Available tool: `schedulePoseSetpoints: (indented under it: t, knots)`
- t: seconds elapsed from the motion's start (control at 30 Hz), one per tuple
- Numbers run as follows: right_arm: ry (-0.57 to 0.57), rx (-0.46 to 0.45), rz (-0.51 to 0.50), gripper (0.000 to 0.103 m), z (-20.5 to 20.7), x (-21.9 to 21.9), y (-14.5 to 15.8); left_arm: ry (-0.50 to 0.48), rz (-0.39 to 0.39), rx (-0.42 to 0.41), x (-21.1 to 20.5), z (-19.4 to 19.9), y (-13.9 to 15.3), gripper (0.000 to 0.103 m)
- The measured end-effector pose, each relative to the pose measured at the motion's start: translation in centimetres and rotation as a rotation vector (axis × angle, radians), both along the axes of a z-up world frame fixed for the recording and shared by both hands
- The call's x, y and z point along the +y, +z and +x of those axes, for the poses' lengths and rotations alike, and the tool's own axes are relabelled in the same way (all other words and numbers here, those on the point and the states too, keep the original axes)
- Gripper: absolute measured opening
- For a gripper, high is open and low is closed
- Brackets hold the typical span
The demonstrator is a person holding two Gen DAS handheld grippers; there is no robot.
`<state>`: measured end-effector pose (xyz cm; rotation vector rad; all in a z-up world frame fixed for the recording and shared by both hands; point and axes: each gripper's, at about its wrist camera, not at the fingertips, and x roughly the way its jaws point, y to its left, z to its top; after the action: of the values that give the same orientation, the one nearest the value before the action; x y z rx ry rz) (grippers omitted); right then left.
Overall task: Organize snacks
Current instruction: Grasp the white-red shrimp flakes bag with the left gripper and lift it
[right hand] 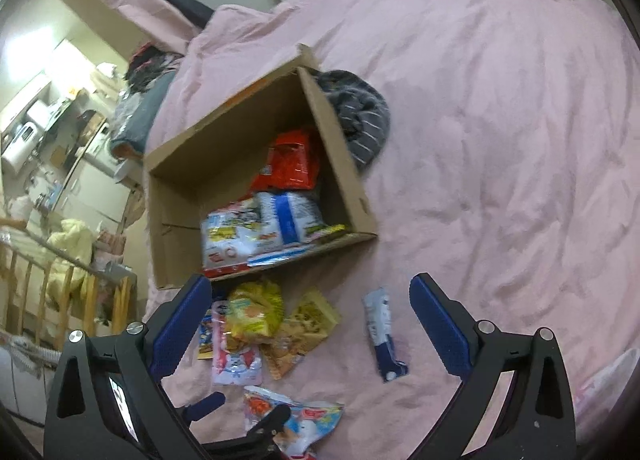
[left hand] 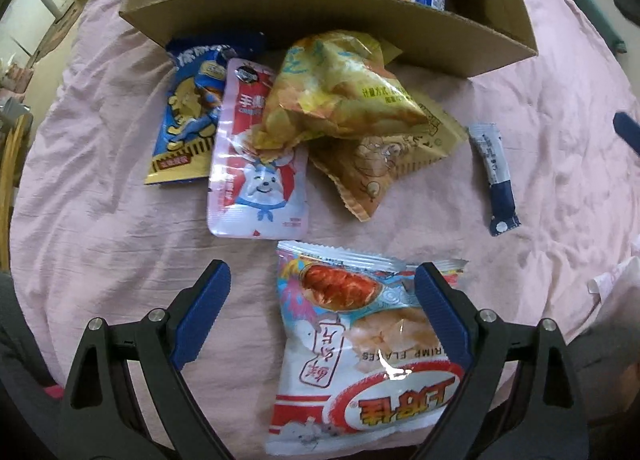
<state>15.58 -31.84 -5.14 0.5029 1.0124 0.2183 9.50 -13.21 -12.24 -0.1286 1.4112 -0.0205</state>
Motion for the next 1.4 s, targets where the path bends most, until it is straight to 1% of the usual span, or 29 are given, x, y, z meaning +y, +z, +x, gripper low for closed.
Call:
schedulePoseSetpoints:
  t: [0.07, 0.13, 0.23, 0.37, 0.43, 0.5, 0.57, 0.63, 0.73, 0.77, 0.87, 0.93, 0.97, 1.0, 1.03, 1.07, 1.1, 1.13, 1.2, 1.3, 1.4]
  knots:
    - [-0.006, 0.023, -0.002, 0.101, -0.1, -0.3, -0.5, -0.013, -0.012, 0.023, -0.4, -0.1, -0.3, 0.091]
    - [-0.014, 0.032, -0.022, 0.101, -0.2, -0.5, -0.7, -0.053, -0.027, 0.043, -1.6, -0.4, -0.4, 0.091]
    - [-0.025, 0.038, -0.039, 0.101, -0.5, -0.9, -0.8, -0.088, -0.021, 0.031, -2.8, -0.8, 0.2, 0.091]
    - [-0.043, 0.039, -0.055, 0.101, -0.9, -1.7, -0.9, -0.076, -0.045, 0.018, -3.3, -1.1, 1.4, 0.091]
    - [-0.051, 0.04, -0.058, 0.101, -1.0, -2.0, -0.9, -0.103, -0.066, 0.014, -3.9, -1.5, 2.2, 0.091]
    - [-0.055, 0.042, -0.059, 0.101, -1.1, -2.1, -0.9, -0.151, -0.062, 0.026, -4.6, -1.8, 2.4, 0.091]
    - [-0.052, 0.038, -0.068, 0.101, -1.1, -2.1, -0.8, -0.184, -0.03, 0.066, -5.5, -2.1, 1.4, 0.091]
    - [-0.048, 0.034, -0.08, 0.101, -1.2, -1.9, -0.7, -0.196, 0.023, 0.089, -5.9, -2.1, 0.3, 0.091]
    - [-0.041, 0.038, -0.09, 0.101, -1.2, -1.8, -0.9, -0.247, 0.087, 0.058, -6.9, -2.2, -0.4, 0.091]
    - [-0.041, 0.041, -0.093, 0.101, -1.2, -1.8, -0.9, -0.255, 0.094, 0.054, -7.2, -2.2, -0.6, 0.091]
    - [-0.048, 0.046, -0.097, 0.101, -1.2, -2.1, -1.0, -0.288, 0.156, 0.064, -7.6, -2.4, -1.5, 0.091]
    - [-0.05, 0.051, -0.094, 0.101, -1.3, -2.3, -1.2, -0.292, 0.171, 0.072, -7.4, -2.3, -2.3, 0.091]
    - [-0.052, 0.054, -0.094, 0.101, -1.3, -2.3, -1.2, -0.28, 0.16, 0.074, -7.1, -2.2, -2.4, 0.089]
    - [-0.053, 0.057, -0.096, 0.101, -1.3, -2.3, -1.3, -0.267, 0.147, 0.075, -6.8, -2.0, -2.5, 0.081]
    - [-0.053, 0.059, -0.1, 0.101, -1.3, -2.4, -1.3, -0.269, 0.147, 0.077, -6.5, -1.8, -2.5, 0.08]
    - [-0.053, 0.06, -0.105, 0.101, -1.3, -2.3, -1.4, -0.274, 0.139, 0.077, -6.4, -1.8, -2.5, 0.075]
    - [-0.052, 0.061, -0.111, 0.101, -1.3, -2.3, -1.4, -0.282, 0.131, 0.075, -6.2, -1.8, -2.4, 0.064]
    - [-0.051, 0.062, -0.117, 0.101, -1.3, -2.2, -1.4, -0.292, 0.136, 0.062, -6.3, -1.8, -2.1, 0.062]
    - [-0.048, 0.064, -0.128, 0.101, -1.2, -2.1, -1.5, -0.313, 0.145, 0.05, -5.3, -1.9, -1.6, 0.05]
    - [-0.04, 0.067, -0.145, 0.101, -1.1, -1.8, -1.6, -0.32, 0.111, 0.022, -4.7, -2.1, 0.3, 0.048]
    - [-0.037, 0.069, -0.162, 0.101, -1.2, -1.6, -1.7, -0.32, 0.092, -0.02, -3.6, -2.3, 2.7, 0.048]
